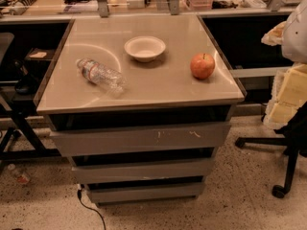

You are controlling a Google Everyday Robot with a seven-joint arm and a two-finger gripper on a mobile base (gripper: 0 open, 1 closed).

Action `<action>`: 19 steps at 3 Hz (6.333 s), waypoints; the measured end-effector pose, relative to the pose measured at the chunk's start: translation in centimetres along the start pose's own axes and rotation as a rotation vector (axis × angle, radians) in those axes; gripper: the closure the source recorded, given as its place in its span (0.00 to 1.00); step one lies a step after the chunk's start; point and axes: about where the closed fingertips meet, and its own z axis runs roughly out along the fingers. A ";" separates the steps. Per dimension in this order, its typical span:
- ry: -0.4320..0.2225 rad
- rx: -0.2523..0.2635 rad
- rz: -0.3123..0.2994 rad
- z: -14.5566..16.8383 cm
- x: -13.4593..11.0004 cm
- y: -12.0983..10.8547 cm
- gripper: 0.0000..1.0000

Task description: Open bottom drawer

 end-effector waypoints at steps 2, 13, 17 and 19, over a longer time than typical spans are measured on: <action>-0.010 -0.007 0.003 2.6 -1.4 2.6 0.00; -0.046 -0.427 0.218 48.7 -5.3 20.0 0.00; -0.054 -0.468 0.344 58.4 -2.5 19.9 0.00; -0.027 -0.482 0.398 62.6 -0.7 19.4 0.00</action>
Offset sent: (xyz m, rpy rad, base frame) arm -0.0546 0.0570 -0.1603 -0.0297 0.2364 0.0336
